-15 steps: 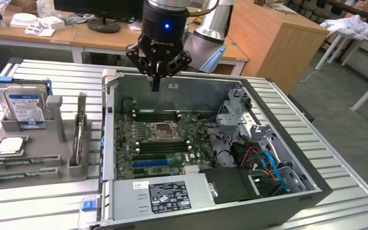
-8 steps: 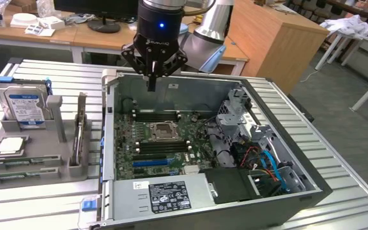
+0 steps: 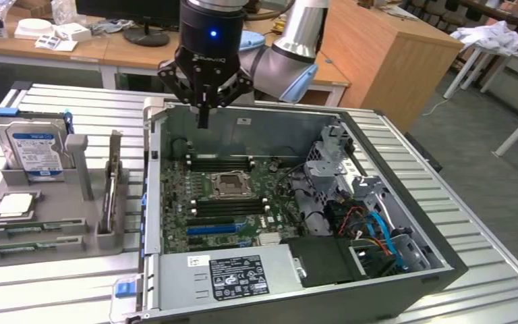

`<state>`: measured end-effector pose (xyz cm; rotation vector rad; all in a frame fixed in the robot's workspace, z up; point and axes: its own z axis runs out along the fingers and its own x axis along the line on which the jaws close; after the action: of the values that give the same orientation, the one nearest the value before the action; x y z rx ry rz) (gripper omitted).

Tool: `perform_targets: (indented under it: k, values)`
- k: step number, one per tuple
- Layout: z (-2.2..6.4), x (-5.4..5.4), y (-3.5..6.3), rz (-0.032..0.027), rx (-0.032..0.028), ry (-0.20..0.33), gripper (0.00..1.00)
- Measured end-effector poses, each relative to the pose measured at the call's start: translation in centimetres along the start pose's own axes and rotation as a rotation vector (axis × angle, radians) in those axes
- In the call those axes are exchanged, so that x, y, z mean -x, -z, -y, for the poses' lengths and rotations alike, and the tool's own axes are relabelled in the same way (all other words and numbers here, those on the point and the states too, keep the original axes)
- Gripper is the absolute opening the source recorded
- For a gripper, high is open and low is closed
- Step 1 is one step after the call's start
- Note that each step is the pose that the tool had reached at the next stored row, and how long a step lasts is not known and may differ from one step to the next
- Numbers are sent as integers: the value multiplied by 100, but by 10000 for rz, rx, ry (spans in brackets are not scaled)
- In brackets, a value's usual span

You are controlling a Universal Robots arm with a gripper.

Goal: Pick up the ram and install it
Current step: 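Reach for the ram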

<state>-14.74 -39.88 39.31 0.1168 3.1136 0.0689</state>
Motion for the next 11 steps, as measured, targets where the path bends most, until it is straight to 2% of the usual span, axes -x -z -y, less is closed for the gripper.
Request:
perform_targets:
  k: [11]
  values:
    - [16,-229,4,-1,0,1,11]
